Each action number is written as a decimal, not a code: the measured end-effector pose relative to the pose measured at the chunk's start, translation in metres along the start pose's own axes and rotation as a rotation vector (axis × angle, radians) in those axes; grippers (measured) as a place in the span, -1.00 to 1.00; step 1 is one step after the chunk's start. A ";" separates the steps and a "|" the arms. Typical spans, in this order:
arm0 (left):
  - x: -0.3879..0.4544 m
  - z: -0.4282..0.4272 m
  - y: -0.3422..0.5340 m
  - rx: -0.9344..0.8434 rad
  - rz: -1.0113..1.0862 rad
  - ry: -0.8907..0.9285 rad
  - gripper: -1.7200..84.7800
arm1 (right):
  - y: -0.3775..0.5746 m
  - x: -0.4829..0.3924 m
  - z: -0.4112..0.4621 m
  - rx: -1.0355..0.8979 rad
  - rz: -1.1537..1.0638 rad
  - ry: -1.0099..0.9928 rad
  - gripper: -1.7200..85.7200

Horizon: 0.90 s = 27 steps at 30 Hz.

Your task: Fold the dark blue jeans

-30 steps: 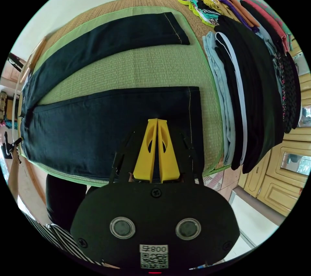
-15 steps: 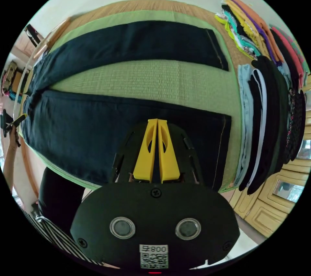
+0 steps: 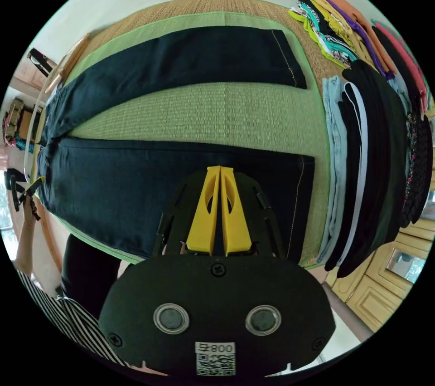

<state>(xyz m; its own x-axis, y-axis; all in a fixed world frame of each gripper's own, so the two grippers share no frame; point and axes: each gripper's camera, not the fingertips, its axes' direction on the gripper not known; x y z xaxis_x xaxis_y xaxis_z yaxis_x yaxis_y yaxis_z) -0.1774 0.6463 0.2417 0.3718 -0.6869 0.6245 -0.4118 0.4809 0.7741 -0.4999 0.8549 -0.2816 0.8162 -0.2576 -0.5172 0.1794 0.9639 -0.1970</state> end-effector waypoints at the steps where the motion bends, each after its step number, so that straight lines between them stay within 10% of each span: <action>1: 0.000 -0.002 0.000 0.046 0.005 0.013 -0.96 | -0.002 0.000 -0.010 0.024 0.026 0.037 -0.96; 27: -0.001 0.083 -0.092 0.069 0.178 0.082 -0.96 | -0.156 -0.070 -0.117 0.064 -0.128 -0.045 -0.96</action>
<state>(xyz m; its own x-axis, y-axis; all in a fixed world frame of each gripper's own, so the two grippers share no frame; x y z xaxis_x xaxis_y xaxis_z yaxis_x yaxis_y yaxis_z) -0.2085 0.5573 0.1615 0.3538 -0.5463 0.7592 -0.5320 0.5500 0.6437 -0.6488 0.7143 -0.3123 0.8077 -0.3769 -0.4534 0.3171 0.9260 -0.2050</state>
